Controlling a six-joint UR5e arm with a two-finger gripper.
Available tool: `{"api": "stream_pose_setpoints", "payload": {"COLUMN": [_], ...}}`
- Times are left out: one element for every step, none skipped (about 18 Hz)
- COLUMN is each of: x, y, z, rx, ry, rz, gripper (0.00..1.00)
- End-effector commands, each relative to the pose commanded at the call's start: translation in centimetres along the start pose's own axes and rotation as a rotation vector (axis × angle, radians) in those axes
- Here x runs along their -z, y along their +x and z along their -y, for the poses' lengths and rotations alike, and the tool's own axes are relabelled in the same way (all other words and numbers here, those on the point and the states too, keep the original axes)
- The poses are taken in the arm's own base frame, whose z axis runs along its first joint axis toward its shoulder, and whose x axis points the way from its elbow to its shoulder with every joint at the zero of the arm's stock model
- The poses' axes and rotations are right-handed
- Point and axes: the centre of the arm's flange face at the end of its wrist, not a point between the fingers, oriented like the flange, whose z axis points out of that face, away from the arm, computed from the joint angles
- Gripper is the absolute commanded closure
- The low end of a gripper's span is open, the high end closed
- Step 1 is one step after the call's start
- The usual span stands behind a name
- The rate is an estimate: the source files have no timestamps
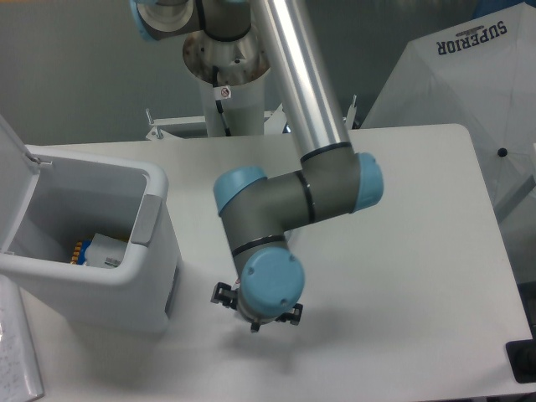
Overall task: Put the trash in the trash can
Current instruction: 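Rotate the wrist and lower the gripper around the bottle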
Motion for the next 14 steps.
{"api": "stream_pose_setpoints", "payload": {"x": [-0.3, -0.4, -0.6, -0.8, -1.2, -1.4, -1.7, -2.0, -2.1, -2.5, -2.9, -3.2, -3.3, -3.4], "y": [0.6, 1.0, 0.9, 0.9, 0.9, 0.8, 1.2, 1.4, 1.5, 1.5, 1.4, 1.7, 1.9, 2.0], "z": [0.3, 0.4, 0.3, 0.3, 0.4, 0.4, 0.6, 0.8, 0.9, 0.9, 1.0, 1.2, 1.3, 1.3], "rx": [-0.012, -0.016, -0.018, -0.02, -0.021, -0.021, -0.031, -0.035, -0.034, -0.036, -0.036, -0.041, -0.044, -0.044], "ry": [-0.009, -0.017, -0.025, -0.034, -0.045, -0.052, -0.064, -0.075, -0.081, -0.091, -0.102, -0.108, -0.111, -0.113], "rz": [0.008, 0.019, 0.026, 0.032, 0.041, 0.051, 0.064, 0.075, 0.085, 0.09, 0.098, 0.103, 0.106, 0.105], "gripper": [0.0, 0.0, 0.0, 0.0, 0.0, 0.0, 0.0, 0.0, 0.0, 0.0, 0.01, 0.02, 0.04, 0.07]}}
